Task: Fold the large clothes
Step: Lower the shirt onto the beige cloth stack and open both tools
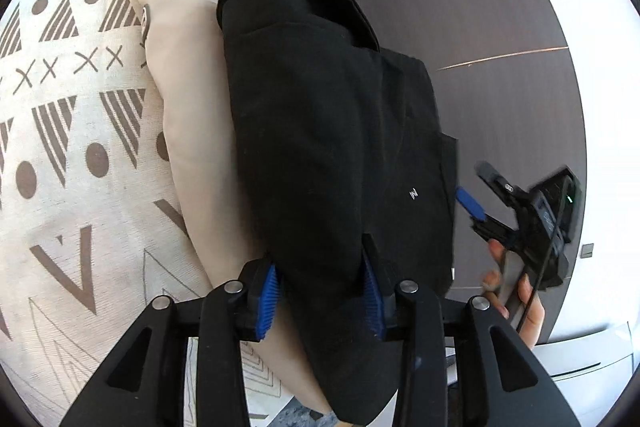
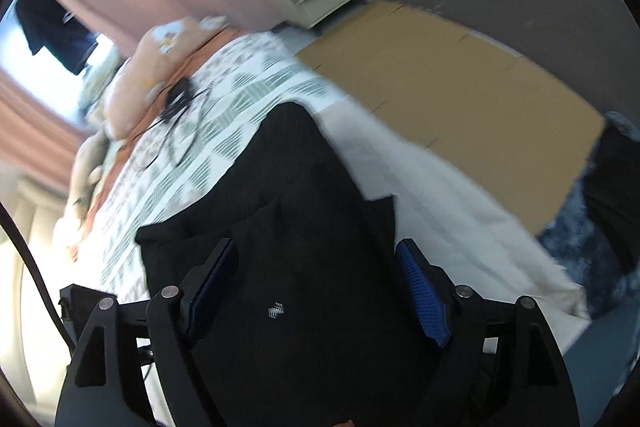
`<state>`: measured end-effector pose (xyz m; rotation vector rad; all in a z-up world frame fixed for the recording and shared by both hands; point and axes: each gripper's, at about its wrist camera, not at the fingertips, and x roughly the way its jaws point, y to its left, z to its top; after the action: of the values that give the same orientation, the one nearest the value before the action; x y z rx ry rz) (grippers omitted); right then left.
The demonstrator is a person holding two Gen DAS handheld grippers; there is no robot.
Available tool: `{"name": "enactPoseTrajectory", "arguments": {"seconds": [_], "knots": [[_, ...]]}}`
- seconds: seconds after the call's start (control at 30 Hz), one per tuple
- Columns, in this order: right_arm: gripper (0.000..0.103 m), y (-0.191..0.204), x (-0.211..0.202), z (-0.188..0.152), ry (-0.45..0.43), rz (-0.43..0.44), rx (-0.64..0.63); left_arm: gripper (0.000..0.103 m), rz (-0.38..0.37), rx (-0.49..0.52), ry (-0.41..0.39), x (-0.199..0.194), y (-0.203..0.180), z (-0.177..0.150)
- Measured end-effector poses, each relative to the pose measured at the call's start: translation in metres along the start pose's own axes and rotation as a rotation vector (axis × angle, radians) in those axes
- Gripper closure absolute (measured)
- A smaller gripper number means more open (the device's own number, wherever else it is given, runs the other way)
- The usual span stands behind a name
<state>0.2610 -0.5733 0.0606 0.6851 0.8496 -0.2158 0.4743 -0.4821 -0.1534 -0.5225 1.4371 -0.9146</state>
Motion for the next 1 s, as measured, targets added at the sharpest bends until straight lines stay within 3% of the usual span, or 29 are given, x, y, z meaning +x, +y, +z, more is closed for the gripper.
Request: {"name": "enactPoseTrajectory", "arguments": {"seconds": [0.13,0.3,0.47,0.6,0.67,0.83,1.0], "knots": [[0.024,-0.005,-0.059,-0.026,-0.102,-0.007,0.016,0.061,0.044,0.033,-0.021,-0.011,-0.008,-0.001],[0.024,-0.034,-0.133,-0.091,-0.246,-0.052,0.09,0.055,0.117,0.076,-0.057,-0.025,-0.015,-0.005],[0.024,-0.066,-0.155,-0.159,-0.271,-0.052,0.169,0.055,0.131,0.104,-0.08,-0.037,-0.01,0.005],[0.026,-0.082,-0.142,-0.195,-0.288,-0.045,0.267,0.055,0.126,0.093,-0.099,-0.047,-0.001,0.009],[0.046,-0.091,-0.132,-0.213,-0.279,0.015,0.333,0.055,0.116,0.089,-0.096,-0.046,0.004,0.013],[0.076,-0.105,-0.098,-0.223,-0.239,0.151,0.4,0.055,0.133,0.115,-0.129,-0.043,0.005,0.025],[0.089,-0.114,-0.092,-0.213,-0.258,0.168,0.431,0.055,0.161,0.095,-0.161,-0.041,0.012,0.038]]}}
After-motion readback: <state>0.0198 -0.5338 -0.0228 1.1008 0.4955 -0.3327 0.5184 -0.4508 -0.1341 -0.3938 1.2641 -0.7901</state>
